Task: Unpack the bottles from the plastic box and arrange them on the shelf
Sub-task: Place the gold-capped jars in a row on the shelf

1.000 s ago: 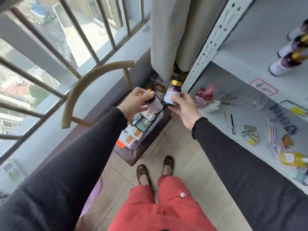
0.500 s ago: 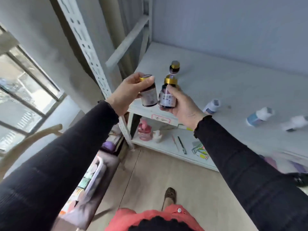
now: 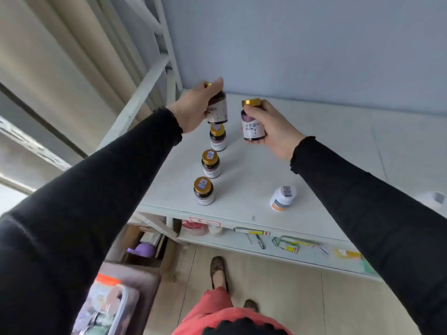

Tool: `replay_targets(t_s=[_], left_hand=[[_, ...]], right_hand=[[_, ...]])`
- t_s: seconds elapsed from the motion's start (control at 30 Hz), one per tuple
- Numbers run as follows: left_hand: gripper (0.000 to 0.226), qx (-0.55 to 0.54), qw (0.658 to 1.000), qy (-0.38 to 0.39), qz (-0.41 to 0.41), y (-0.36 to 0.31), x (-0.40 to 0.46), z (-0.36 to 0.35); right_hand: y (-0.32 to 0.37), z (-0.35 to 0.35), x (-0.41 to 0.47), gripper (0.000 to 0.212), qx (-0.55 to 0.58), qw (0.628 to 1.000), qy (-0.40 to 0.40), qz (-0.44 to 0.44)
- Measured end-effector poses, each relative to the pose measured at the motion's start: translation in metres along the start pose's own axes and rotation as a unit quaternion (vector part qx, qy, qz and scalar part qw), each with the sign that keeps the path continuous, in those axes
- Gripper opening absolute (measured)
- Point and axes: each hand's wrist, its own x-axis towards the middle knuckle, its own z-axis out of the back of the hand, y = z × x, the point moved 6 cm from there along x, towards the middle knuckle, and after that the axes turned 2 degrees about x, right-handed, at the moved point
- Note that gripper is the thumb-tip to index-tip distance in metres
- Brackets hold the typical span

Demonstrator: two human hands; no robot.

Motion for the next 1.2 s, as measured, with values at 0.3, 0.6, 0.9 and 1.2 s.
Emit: replay_targets(t_s=[0.3,0.6,0.9,1.2], left_hand=[[0.037,0.180,0.984,0.014,-0.006,0.027,0.100,0.008],[0.043,0.259,0.965,0.039,0.020,0.069,0.126,-0.001],[0.053,0.304,0.950,0.057,0.044,0.071,0.122,-0.002],[0.043,0.377,0.925,-0.021,0.038,0.046,0.107,0.050]], right_hand=[[-0.014,0.041,0.076,0.019,-0.092,0.991,-0.095,0.023],[-0.045,0.069,0.104,0.034,-0.073,0.987,-0.146,-0.008],[-0.027,0.066,0.151,0.034,-0.135,0.981,-0.139,0.026],[-0.004,0.025,0.225,0.044,-0.291,0.953,-0.066,0.061]])
